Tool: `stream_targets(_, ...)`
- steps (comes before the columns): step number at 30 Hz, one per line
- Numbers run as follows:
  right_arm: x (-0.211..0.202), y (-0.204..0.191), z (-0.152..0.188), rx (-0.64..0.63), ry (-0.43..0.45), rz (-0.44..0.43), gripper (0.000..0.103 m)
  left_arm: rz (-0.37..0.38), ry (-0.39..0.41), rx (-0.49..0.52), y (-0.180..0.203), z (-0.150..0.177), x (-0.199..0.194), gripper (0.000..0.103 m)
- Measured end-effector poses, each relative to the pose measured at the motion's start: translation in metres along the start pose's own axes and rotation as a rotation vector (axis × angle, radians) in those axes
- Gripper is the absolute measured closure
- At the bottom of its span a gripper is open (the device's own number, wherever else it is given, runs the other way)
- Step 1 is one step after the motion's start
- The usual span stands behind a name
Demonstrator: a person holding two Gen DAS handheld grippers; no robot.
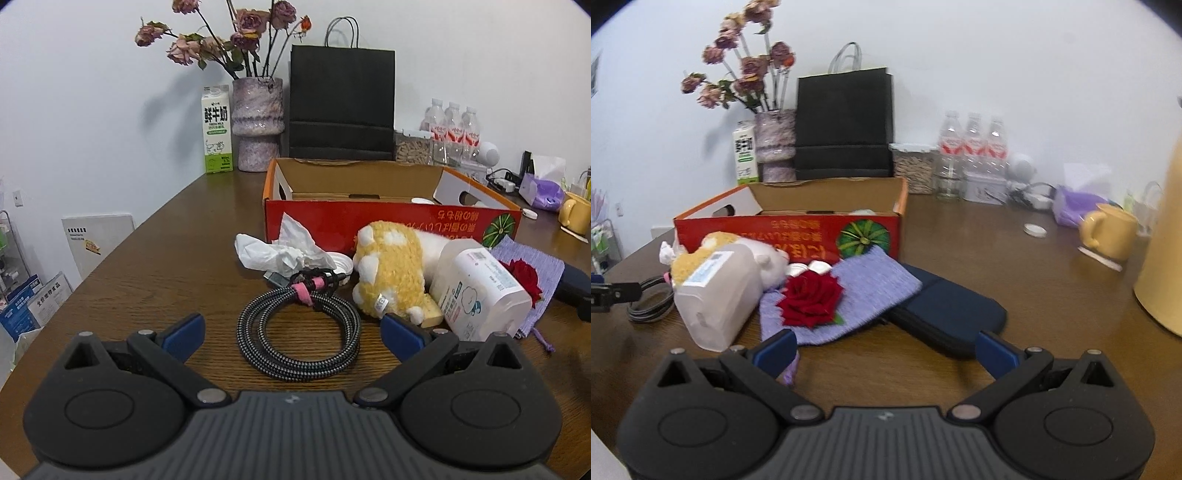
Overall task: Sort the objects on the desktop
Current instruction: 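Grasp the red rose with the right gripper while the left grasps the pink-tied braided cable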
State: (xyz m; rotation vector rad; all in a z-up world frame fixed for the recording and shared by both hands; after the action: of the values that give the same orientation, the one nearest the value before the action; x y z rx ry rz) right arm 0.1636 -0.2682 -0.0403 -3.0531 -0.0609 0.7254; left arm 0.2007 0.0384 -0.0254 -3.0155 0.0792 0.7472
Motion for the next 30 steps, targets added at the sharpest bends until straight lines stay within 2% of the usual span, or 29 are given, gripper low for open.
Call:
stream_targets(10,0.037,-0.032,-0.017,-0.069,-0.009,-0.044,0.0,0.001,-0.053,0.035,0.0,0.001,0.029,0.0)
stream_targets(18,0.063,-0.044,-0.021,-0.102,-0.028,-0.067,0.008,0.007,-0.097,0.047,0.001,0.007,0.049,0.0)
stream_targets(20,0.069,-0.045,-0.021,-0.104,-0.037,-0.078,0.015,0.013,-0.113,0.045,0.001,0.008,0.053,0.0)
stream_targets(24,0.075,-0.049,-0.02,-0.101,-0.047,-0.101,0.018,0.039,-0.133,0.024,0.0,0.008,0.057,0.0)
stream_targets(30,0.076,-0.054,-0.019,-0.096,-0.058,-0.138,0.045,0.065,-0.135,0.033,0.003,0.008,0.056,0.001)
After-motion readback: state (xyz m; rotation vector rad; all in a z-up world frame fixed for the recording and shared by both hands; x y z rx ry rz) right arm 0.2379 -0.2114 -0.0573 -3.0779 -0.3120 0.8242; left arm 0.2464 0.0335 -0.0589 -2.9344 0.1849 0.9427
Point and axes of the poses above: each gripper's, at about its wrist camera, not at the fingertips, and x roughly the way its jaws point, y to its right, z to its underside, the point moved 8 cm from there along x, roughly the way its jaws point, and after that the axes turned 3 degrees about y, right-handed, at the moved point
